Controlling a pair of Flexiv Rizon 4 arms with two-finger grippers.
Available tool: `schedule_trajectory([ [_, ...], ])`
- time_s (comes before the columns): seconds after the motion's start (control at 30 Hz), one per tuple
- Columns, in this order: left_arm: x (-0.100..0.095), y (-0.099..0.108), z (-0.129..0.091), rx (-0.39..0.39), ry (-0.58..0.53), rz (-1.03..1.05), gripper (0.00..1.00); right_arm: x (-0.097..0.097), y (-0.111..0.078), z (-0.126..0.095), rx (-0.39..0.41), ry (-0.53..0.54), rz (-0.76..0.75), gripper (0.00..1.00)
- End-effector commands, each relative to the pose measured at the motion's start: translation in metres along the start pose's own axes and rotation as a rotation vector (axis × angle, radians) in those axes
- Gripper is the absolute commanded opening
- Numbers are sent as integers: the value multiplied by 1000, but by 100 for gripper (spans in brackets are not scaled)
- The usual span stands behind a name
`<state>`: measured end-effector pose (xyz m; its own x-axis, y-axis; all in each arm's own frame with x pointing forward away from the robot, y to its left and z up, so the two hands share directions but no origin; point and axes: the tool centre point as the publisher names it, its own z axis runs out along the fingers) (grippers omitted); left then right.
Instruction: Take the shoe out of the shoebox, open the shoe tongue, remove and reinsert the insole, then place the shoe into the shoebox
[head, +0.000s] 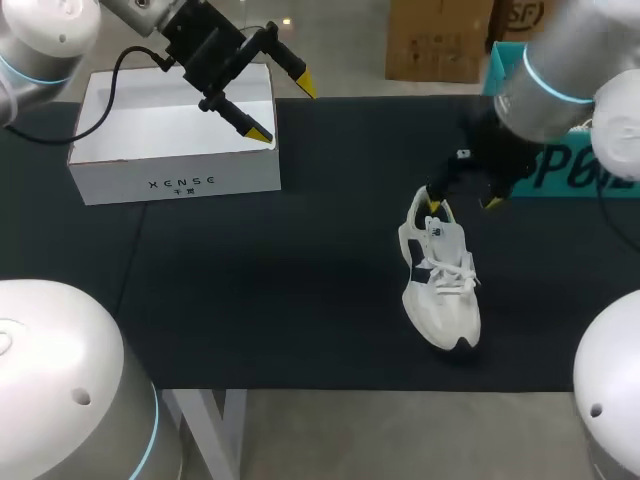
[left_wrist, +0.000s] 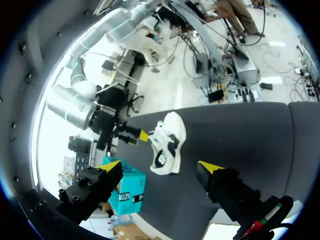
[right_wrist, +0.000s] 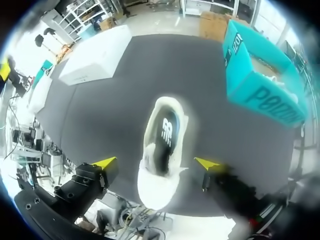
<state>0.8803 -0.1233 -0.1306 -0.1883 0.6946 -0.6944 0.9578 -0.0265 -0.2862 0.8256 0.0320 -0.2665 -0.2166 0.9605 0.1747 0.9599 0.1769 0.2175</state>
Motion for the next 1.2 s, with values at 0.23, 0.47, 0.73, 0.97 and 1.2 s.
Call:
schedule_trajectory([
  [0.23,0,1,0,1,4,1,100,7,-5,30,12,-86,-22,0],
  [0.47,0,1,0,1,4,1,100,13,8,52,20,-74,-51,0],
  [0.73,0,1,0,1,4,1,100,10,30,59,27,-71,-63,0],
  [0.97,0,1,0,1,4,1,100,-3,39,82,53,-87,-26,0],
  [1.2,0,1,0,1,4,1,100,-9,38,105,66,-100,-6,0],
])
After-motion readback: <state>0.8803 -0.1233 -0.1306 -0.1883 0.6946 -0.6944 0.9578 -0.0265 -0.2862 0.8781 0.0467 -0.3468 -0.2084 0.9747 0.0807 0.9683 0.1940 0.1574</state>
